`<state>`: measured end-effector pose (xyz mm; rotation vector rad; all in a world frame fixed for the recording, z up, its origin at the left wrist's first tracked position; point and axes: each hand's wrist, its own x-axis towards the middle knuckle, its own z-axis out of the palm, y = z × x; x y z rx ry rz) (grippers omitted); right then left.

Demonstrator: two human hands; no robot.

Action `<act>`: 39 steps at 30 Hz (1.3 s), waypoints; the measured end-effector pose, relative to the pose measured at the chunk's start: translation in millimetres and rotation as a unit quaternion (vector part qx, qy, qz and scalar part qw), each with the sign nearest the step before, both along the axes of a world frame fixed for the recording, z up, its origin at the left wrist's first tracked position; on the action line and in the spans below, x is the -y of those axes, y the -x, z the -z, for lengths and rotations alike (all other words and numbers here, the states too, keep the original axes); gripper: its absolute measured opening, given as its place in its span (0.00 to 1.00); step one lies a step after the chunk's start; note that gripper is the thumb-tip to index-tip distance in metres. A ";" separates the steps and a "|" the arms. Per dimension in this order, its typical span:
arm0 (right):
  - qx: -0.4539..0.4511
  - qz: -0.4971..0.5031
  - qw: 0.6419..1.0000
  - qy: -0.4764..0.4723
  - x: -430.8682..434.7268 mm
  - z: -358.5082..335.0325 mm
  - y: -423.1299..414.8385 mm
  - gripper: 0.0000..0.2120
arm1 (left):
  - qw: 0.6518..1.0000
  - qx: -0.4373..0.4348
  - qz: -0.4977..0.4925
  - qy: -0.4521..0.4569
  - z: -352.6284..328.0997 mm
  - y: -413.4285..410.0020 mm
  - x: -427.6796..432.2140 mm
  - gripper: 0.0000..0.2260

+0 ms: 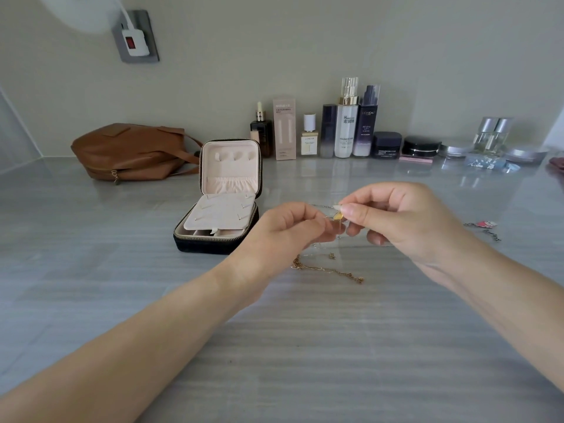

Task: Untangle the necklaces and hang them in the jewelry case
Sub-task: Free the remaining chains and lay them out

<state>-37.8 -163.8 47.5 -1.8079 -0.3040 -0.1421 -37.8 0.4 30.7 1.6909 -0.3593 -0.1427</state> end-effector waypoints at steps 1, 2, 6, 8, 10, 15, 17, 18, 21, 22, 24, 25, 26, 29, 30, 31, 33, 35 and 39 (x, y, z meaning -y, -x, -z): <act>-0.002 -0.002 1.000 -0.005 -0.3 -0.5 0.1 0.05 | 1.000 -0.013 0.014 0.022 -0.3 0.4 0.4 0.10; -0.005 -0.003 1.000 -0.012 -0.2 -0.9 0.3 0.05 | 0.999 -0.020 0.022 0.037 -0.7 0.4 0.6 0.09; -0.023 0.012 0.998 -0.053 3.9 -2.5 -1.6 0.04 | 0.999 -0.020 0.019 0.034 -1.0 -0.8 -0.8 0.09; -0.030 0.022 0.996 -0.076 7.0 -4.0 -3.4 0.05 | 0.999 -0.023 0.011 0.025 -1.0 -2.8 -1.7 0.09; -0.040 0.033 0.994 -0.100 10.7 -5.7 -5.3 0.04 | 0.999 -0.025 0.000 0.030 -1.2 -5.3 -3.6 0.10; -0.054 0.067 0.988 -0.130 20.8 -7.7 -10.4 0.04 | 0.997 -0.024 0.000 0.079 -3.6 -10.1 -9.7 0.14; -0.053 0.074 0.986 -0.140 24.9 -9.4 -11.2 0.04 | 0.995 -0.021 0.002 0.095 -4.3 -12.2 -12.1 0.13; -0.051 0.076 0.985 -0.146 27.3 -10.6 -11.5 0.04 | 0.995 -0.020 0.002 0.100 -4.5 -13.2 -13.4 0.11; -0.045 0.090 0.980 -0.173 34.2 -14.0 -12.3 0.05 | 0.992 -0.028 -0.005 0.119 -4.4 -16.8 -16.4 0.11; -0.043 0.094 0.978 -0.181 36.1 -14.8 -12.5 0.05 | 0.991 -0.032 -0.006 0.127 -4.3 -18.0 -17.0 0.11; -0.042 0.099 0.975 -0.194 38.9 -16.2 -12.6 0.05 | 0.989 -0.039 -0.004 0.141 -4.2 -19.9 -18.1 0.10; -0.041 0.101 0.974 -0.199 40.1 -16.9 -12.6 0.05 | 0.988 -0.041 -0.003 0.146 -4.1 -20.6 -18.8 0.10; -0.040 0.102 0.973 -0.205 41.3 -17.6 -12.5 0.06 | 0.988 -0.043 -0.003 0.150 -4.1 -21.3 -19.3 0.11; -0.033 0.104 0.969 -0.221 44.2 -19.4 -13.0 0.06 | 0.985 -0.047 -0.008 0.165 -4.4 -22.5 -20.3 0.15; -0.029 0.104 0.968 -0.226 44.9 -19.7 -13.3 0.06 | 0.984 -0.049 -0.008 0.169 -4.8 -22.2 -20.6 0.15; -0.025 0.103 0.967 -0.230 45.4 -19.6 -13.7 0.06 | 0.984 -0.051 -0.007 0.171 -5.0 -22.2 -20.7 0.14; -0.019 0.103 0.965 -0.240 46.8 -19.9 -14.4 0.06 | 0.983 -0.054 -0.006 0.173 -4.9 -21.6 -21.3 0.13; -0.016 0.103 0.964 -0.245 48.0 -20.5 -14.7 0.06 | 0.983 -0.057 -0.008 0.173 -4.3 -21.5 -21.5 0.13; -0.011 0.094 0.963 -0.254 48.3 -21.4 -13.5 0.07 | 0.984 -0.061 -0.015 0.169 -2.6 -23.2 -22.0 0.15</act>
